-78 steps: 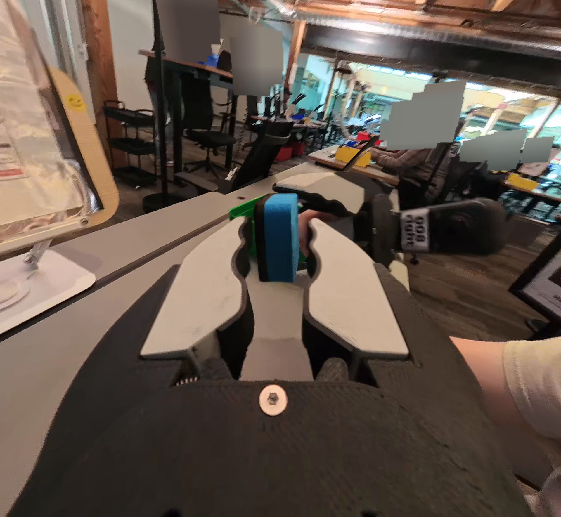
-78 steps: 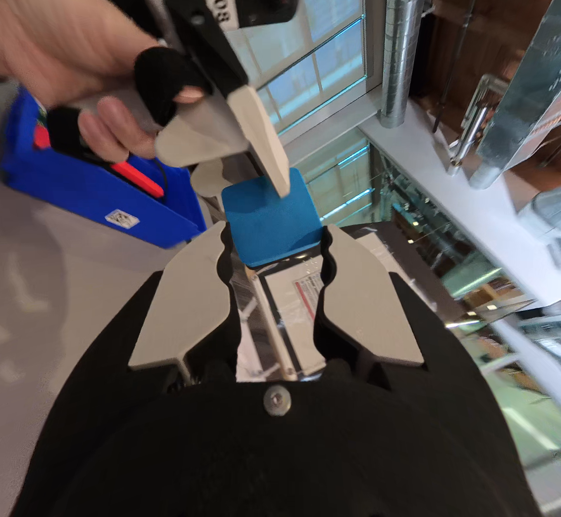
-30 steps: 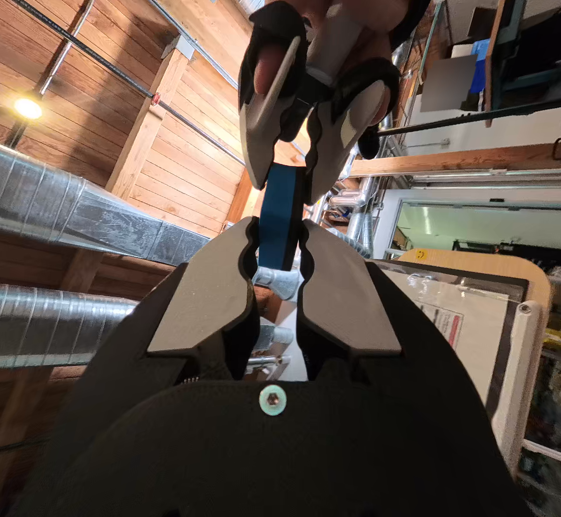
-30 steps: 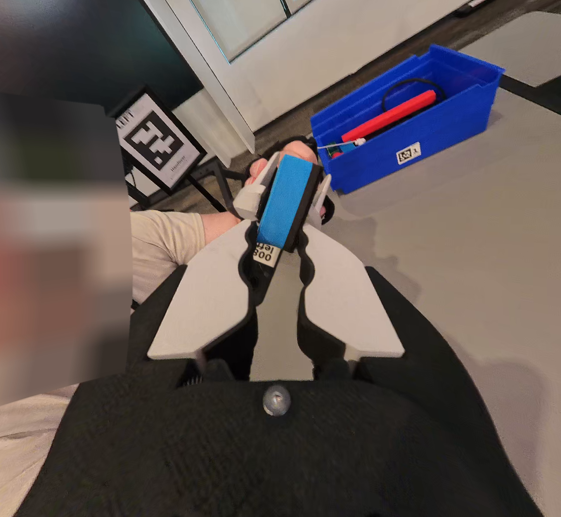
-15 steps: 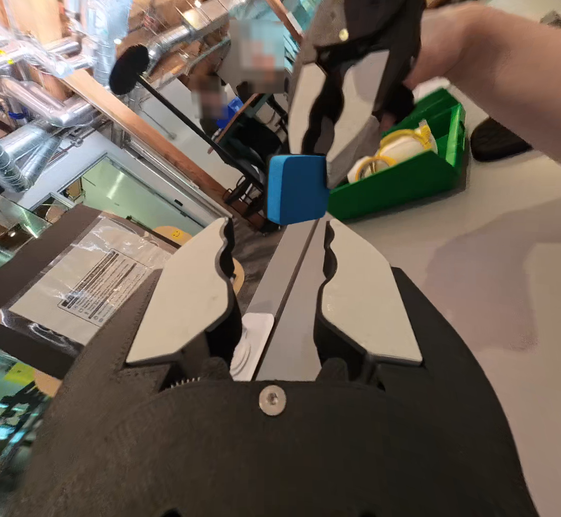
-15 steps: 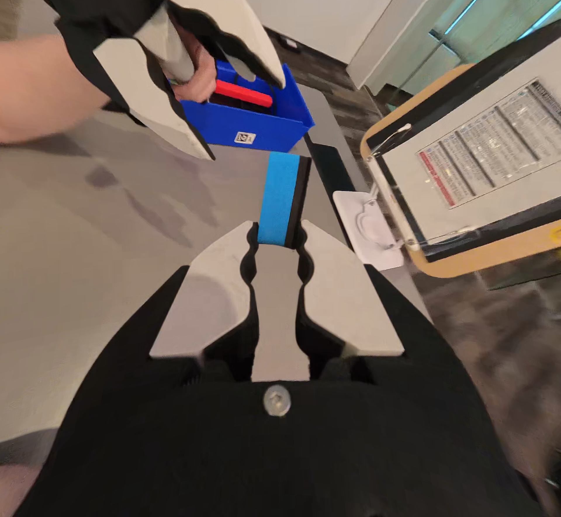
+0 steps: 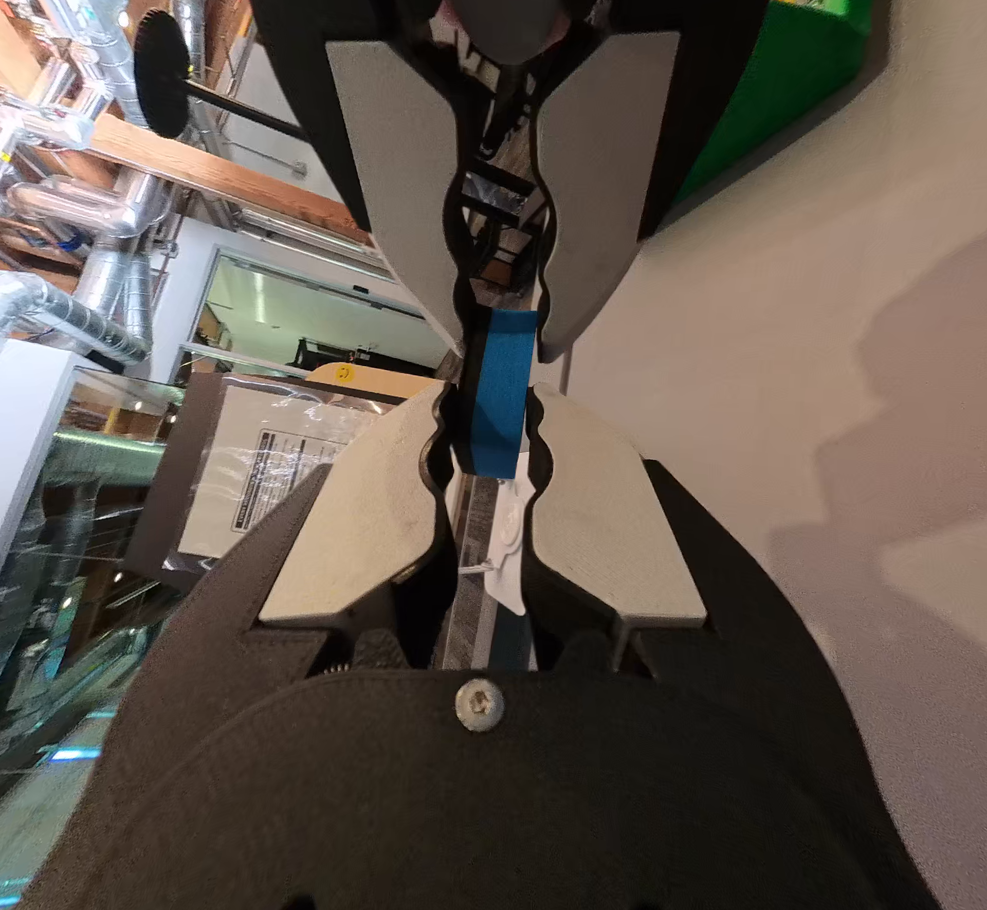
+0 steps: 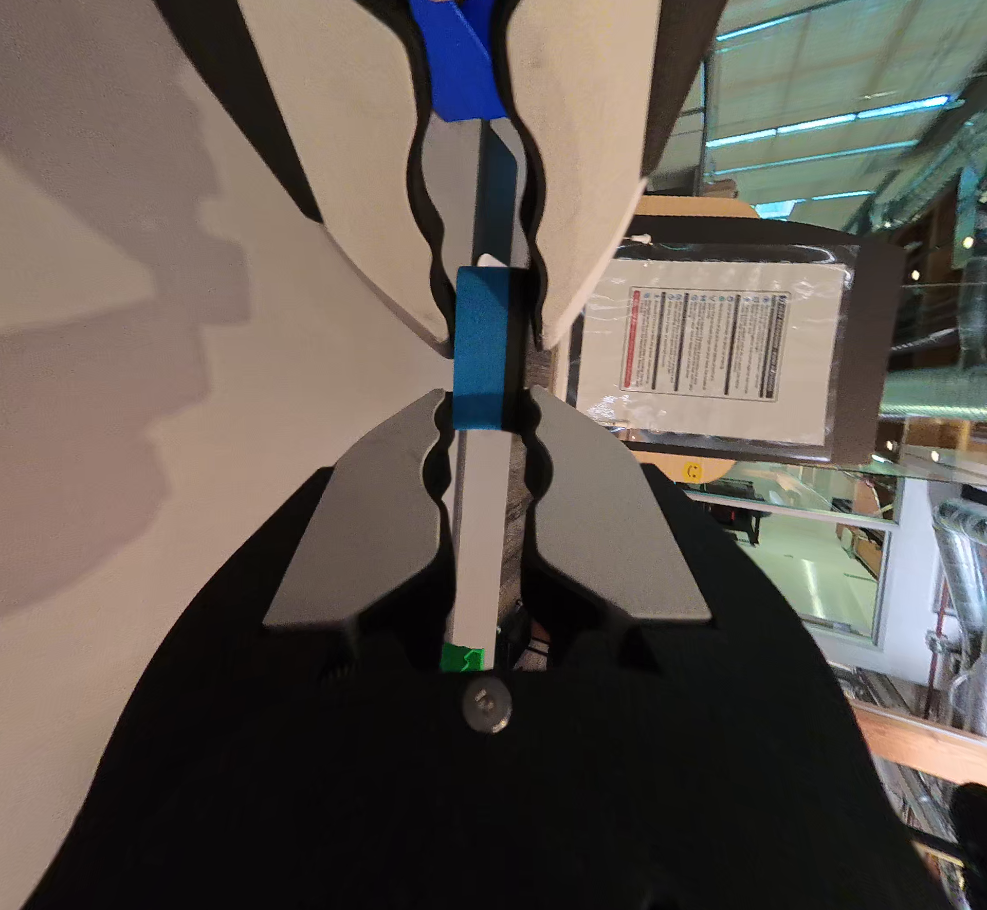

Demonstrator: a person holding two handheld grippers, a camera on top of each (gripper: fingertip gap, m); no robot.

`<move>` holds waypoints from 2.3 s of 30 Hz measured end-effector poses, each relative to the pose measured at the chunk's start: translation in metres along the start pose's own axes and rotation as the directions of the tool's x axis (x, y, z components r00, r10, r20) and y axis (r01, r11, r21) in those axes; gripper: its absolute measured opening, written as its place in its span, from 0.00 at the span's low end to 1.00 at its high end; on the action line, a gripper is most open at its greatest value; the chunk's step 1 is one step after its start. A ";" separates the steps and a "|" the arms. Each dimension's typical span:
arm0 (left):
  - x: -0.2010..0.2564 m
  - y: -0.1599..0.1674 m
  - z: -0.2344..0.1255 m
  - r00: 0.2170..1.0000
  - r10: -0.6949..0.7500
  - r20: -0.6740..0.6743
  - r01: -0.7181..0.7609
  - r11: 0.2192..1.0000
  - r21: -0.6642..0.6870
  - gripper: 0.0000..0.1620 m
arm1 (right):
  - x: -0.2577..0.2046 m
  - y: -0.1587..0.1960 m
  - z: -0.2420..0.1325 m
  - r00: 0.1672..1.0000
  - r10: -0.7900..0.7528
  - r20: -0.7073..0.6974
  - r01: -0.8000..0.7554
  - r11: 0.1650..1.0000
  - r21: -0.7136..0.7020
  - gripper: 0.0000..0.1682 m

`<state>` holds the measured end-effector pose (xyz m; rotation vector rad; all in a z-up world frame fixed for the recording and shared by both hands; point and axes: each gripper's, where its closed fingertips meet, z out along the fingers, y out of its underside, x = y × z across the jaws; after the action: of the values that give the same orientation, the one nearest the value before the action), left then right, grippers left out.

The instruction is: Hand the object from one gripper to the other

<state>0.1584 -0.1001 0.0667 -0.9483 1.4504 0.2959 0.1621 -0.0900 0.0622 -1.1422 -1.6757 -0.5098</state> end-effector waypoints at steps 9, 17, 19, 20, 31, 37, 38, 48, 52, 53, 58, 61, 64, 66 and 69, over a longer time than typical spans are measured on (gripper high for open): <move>-0.095 -0.014 -0.044 0.836 -0.489 0.249 0.352 0.826 0.440 0.14 | 0.078 -0.017 -0.042 0.860 0.509 -0.044 -0.402 0.727 0.557 0.27; -0.117 -0.032 -0.078 0.469 -0.818 -0.332 0.676 0.090 0.731 0.14 | 0.108 -0.053 -0.084 0.569 0.496 0.657 -0.695 -0.138 0.706 0.34; -0.116 -0.031 -0.075 0.403 -0.811 -0.424 0.700 -0.025 0.713 0.14 | 0.105 -0.061 -0.074 0.559 0.484 0.674 -0.707 -0.148 0.692 0.34; -0.114 -0.031 -0.073 0.382 -0.800 -0.462 0.714 -0.062 0.698 0.15 | 0.103 -0.064 -0.067 0.548 0.480 0.685 -0.723 -0.141 0.677 0.34; -0.101 -0.015 -0.050 0.684 -0.718 -0.129 0.637 0.502 0.585 0.32 | 0.080 -0.032 -0.014 0.542 0.613 0.576 -0.813 0.209 0.543 0.14; -0.061 0.001 -0.033 0.953 -0.278 0.120 0.251 0.946 0.203 0.37 | 0.040 0.000 0.008 0.930 0.364 0.054 -0.360 0.869 0.340 0.14; -0.052 0.005 -0.027 0.970 -0.214 0.112 0.198 0.971 0.137 0.37 | 0.034 -0.001 0.009 0.951 0.306 0.035 -0.301 0.901 0.313 0.14; -0.017 0.027 0.001 0.998 0.014 0.061 -0.010 0.998 -0.060 0.15 | 0.020 -0.017 0.022 0.993 -0.010 -0.118 0.035 0.978 0.207 0.14; -0.041 0.017 -0.008 0.983 -0.108 0.146 0.102 0.994 0.049 0.14 | 0.045 -0.018 0.009 0.969 0.123 -0.213 -0.052 0.950 0.308 0.22; -0.050 0.013 -0.013 0.972 -0.169 0.165 0.154 0.983 0.096 0.14 | 0.052 -0.018 0.002 0.959 0.175 -0.222 -0.085 0.927 0.366 0.23; -0.095 -0.013 -0.048 0.772 -0.634 0.044 0.545 0.696 0.467 0.14 | 0.084 -0.029 -0.049 0.844 0.529 0.090 -0.383 0.476 0.792 0.25; -0.102 -0.022 -0.056 0.569 -0.791 -0.227 0.752 0.388 0.533 0.14 | 0.101 -0.031 -0.072 0.655 0.534 0.535 -0.631 -0.003 0.775 0.26; -0.109 -0.016 -0.054 0.395 -0.847 -0.357 0.828 0.160 0.538 0.14 | 0.106 -0.030 -0.068 0.518 0.444 0.731 -0.737 -0.203 0.645 0.29; -0.110 -0.011 -0.048 0.311 -0.859 -0.407 0.850 0.060 0.523 0.14 | 0.103 -0.034 -0.055 0.469 0.418 0.778 -0.773 -0.232 0.591 0.31; -0.104 -0.011 -0.039 0.251 -0.847 -0.468 0.873 -0.012 0.488 0.14 | 0.100 -0.042 -0.036 0.377 0.369 0.850 -0.821 -0.292 0.491 0.31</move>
<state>0.1217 -0.0966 0.1717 -1.0189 0.5651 -1.2115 0.1383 -0.0930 0.1744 -0.8668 -0.8618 1.5456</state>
